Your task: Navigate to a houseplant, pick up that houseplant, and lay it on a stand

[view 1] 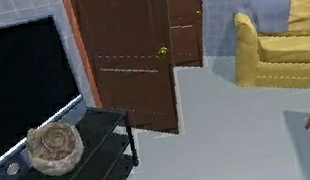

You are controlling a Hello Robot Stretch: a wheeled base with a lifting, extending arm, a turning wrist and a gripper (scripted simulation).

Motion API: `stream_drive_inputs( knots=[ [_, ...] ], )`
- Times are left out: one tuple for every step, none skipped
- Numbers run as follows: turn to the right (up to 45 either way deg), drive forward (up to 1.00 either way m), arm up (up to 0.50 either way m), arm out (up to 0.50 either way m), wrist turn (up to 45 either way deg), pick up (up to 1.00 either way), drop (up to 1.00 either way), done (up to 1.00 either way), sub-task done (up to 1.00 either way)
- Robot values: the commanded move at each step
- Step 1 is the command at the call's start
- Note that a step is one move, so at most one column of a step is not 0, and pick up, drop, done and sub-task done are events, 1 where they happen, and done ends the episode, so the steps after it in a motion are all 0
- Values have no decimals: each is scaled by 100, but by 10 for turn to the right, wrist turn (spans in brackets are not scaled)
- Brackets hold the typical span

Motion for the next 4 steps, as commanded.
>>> stream_drive_inputs(
  knots=[
    [0,40,0,0,0,0,0,0,0],
    [-450,0,0,0,0,0,0,0,0],
    [-450,0,0,0,0,0,0,0,0],
    [-360,0,0,0,0,0,0,0,0]
  ],
)
